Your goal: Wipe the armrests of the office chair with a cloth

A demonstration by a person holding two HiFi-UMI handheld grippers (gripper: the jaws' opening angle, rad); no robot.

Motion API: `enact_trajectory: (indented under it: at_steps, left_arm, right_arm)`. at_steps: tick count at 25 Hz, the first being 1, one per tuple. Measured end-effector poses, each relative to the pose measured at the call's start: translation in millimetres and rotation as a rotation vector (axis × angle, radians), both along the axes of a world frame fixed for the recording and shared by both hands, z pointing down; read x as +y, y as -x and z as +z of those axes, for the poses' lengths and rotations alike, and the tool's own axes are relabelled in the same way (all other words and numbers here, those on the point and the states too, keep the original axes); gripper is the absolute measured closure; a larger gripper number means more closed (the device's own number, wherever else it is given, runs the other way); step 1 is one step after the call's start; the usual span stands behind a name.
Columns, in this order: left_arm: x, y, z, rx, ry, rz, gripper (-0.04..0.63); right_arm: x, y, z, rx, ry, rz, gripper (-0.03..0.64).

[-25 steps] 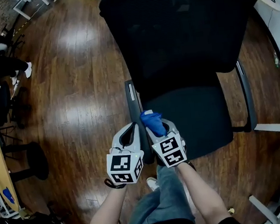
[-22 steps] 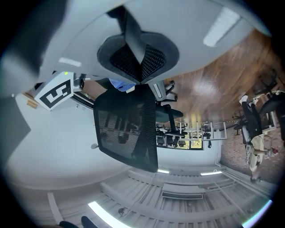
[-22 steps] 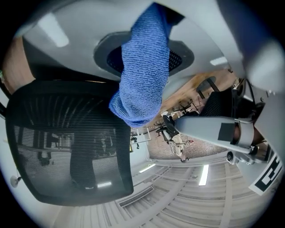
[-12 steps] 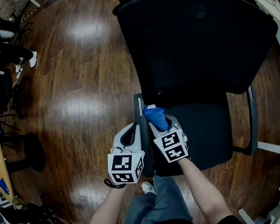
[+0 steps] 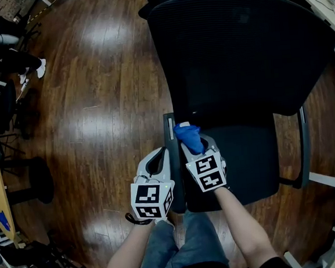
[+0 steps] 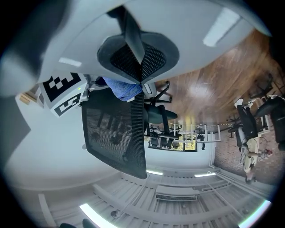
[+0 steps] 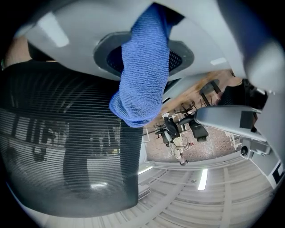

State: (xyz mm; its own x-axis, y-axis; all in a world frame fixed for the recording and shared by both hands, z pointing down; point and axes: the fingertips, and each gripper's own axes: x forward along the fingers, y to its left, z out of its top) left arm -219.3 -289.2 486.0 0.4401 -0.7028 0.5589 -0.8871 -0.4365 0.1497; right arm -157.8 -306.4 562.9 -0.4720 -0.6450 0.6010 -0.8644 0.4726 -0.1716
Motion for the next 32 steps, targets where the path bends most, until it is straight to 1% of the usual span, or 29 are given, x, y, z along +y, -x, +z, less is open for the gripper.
enact_trajectory:
  at_steps: [7, 12, 16, 20, 22, 25, 27, 30, 32]
  left_arm:
    - [9, 1, -11, 0.025, -0.017, 0.019, 0.591]
    - [12, 14, -30, 0.047, -0.038, 0.042, 0.591]
    - [7, 35, -39, 0.083, -0.053, 0.072, 0.592]
    - [1, 66, -43, 0.1, -0.065, 0.126, 0.591]
    - [-4, 86, -43, 0.097, -0.071, 0.156, 0.591]
    - [-14, 119, -41, 0.085, -0.072, 0.179, 0.591]
    - [-23, 134, -38, 0.085, -0.072, 0.189, 0.592]
    - [-38, 146, -31, 0.091, -0.076, 0.213, 0.591]
    - [-44, 149, -25, 0.101, -0.074, 0.231, 0.591]
  right_arm:
    - [17, -5, -29, 0.011, -0.042, 0.048, 0.479]
    - [28, 9, -62, -0.009, -0.077, 0.109, 0.479]
    - [26, 33, -87, -0.025, -0.113, 0.173, 0.479]
    - [16, 73, -102, -0.083, -0.135, 0.262, 0.479]
    - [5, 95, -102, -0.134, -0.136, 0.316, 0.479]
    - [-14, 128, -90, -0.263, -0.11, 0.419, 0.479]
    - [-27, 143, -77, -0.317, -0.089, 0.481, 0.479]
    - [-44, 154, -54, -0.328, -0.077, 0.541, 0.479]
    - [-54, 152, -38, -0.326, -0.077, 0.587, 0.479]
